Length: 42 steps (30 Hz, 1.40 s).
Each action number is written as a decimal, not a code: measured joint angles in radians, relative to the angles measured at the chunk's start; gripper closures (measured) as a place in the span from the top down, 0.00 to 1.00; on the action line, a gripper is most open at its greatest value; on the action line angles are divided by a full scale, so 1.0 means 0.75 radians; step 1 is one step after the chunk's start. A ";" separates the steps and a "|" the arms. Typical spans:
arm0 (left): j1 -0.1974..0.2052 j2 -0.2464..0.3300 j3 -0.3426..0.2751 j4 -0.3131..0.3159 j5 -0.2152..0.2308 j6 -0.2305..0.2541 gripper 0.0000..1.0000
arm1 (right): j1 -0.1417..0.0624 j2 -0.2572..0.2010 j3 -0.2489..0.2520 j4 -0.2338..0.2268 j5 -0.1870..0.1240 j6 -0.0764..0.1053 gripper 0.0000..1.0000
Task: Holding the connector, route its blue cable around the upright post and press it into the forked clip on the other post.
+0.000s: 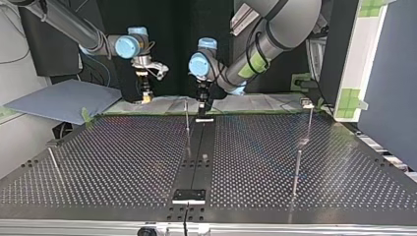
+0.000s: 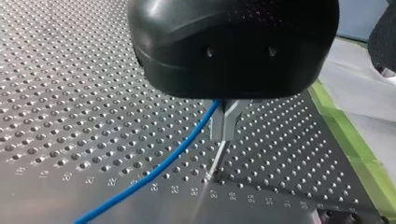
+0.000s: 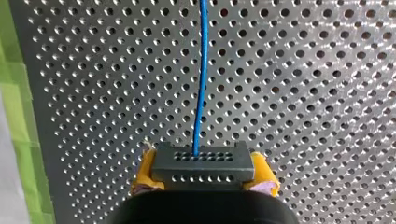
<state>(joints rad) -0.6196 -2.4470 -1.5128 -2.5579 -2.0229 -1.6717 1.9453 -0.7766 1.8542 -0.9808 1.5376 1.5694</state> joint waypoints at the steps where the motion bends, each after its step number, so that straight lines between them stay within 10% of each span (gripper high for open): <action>1: 0.002 0.000 0.000 0.000 0.000 -0.001 0.00 | -0.005 0.000 -0.005 0.003 -0.004 0.001 0.00; 42: 0.092 0.000 0.019 0.009 0.094 -0.052 0.00 | -0.145 0.003 -0.073 0.024 -0.097 0.040 0.00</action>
<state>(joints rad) -0.5505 -2.4472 -1.4982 -2.5513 -1.9522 -1.7111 1.8364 -0.7743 1.7992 -0.9626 1.4645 1.5996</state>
